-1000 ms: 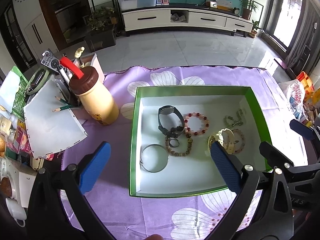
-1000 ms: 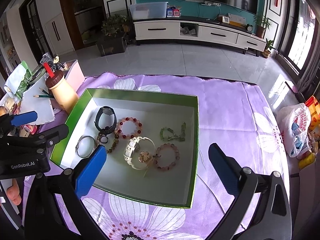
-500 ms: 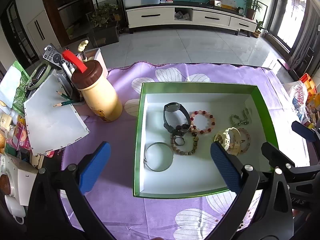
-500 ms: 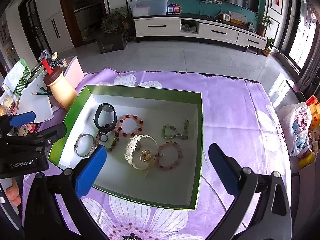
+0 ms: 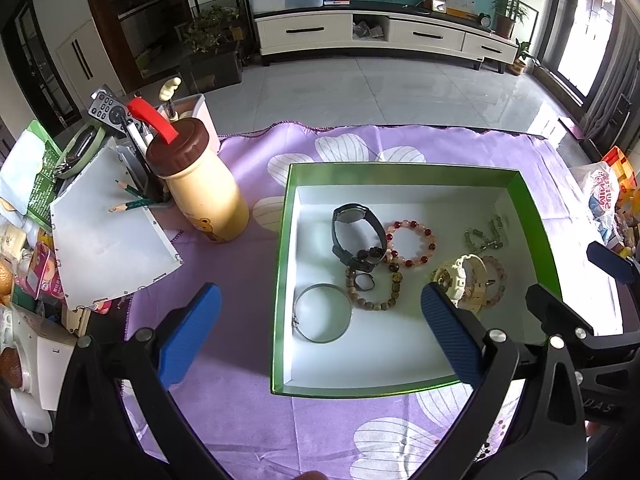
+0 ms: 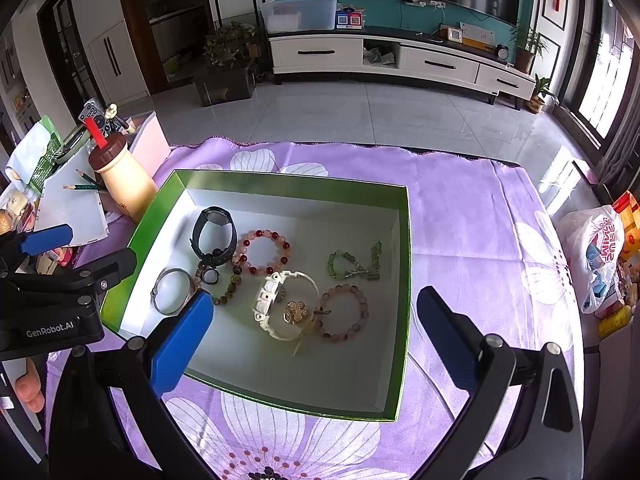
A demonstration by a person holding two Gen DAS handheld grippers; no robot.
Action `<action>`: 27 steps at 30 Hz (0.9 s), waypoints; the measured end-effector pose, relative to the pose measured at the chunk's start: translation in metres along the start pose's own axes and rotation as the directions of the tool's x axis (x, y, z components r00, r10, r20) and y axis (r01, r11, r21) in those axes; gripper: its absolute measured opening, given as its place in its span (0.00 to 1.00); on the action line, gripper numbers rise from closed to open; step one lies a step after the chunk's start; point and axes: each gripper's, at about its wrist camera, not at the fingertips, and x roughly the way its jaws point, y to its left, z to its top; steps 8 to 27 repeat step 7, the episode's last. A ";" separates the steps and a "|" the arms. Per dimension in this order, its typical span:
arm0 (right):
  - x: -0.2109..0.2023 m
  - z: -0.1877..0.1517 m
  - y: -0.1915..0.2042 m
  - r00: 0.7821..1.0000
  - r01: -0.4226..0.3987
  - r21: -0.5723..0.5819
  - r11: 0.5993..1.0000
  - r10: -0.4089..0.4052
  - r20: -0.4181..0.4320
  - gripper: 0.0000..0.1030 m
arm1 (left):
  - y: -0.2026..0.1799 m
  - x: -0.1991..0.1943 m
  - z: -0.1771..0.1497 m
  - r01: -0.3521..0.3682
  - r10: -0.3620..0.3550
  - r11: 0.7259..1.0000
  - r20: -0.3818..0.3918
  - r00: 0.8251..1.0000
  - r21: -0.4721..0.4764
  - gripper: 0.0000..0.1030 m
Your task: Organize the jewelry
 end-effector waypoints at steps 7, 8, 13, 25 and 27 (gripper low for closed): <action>-0.001 0.000 0.000 1.000 -0.001 0.000 1.000 0.001 0.000 0.99 | 0.003 0.002 -0.001 -0.008 0.008 1.000 -0.008 1.000 -0.010 0.98; -0.001 0.000 0.000 1.000 -0.001 0.000 1.000 0.001 0.000 0.99 | 0.003 0.002 -0.001 -0.008 0.008 1.000 -0.008 1.000 -0.010 0.98; -0.001 0.000 0.000 1.000 -0.001 0.000 1.000 0.001 0.000 0.99 | 0.003 0.002 -0.001 -0.008 0.008 1.000 -0.008 1.000 -0.010 0.98; -0.001 0.000 0.000 1.000 -0.001 0.000 1.000 0.001 0.000 0.99 | 0.003 0.002 -0.001 -0.008 0.008 1.000 -0.008 1.000 -0.010 0.98; -0.001 0.000 0.000 1.000 -0.001 0.000 1.000 0.001 0.000 0.99 | 0.003 0.002 -0.001 -0.008 0.008 1.000 -0.008 1.000 -0.010 0.98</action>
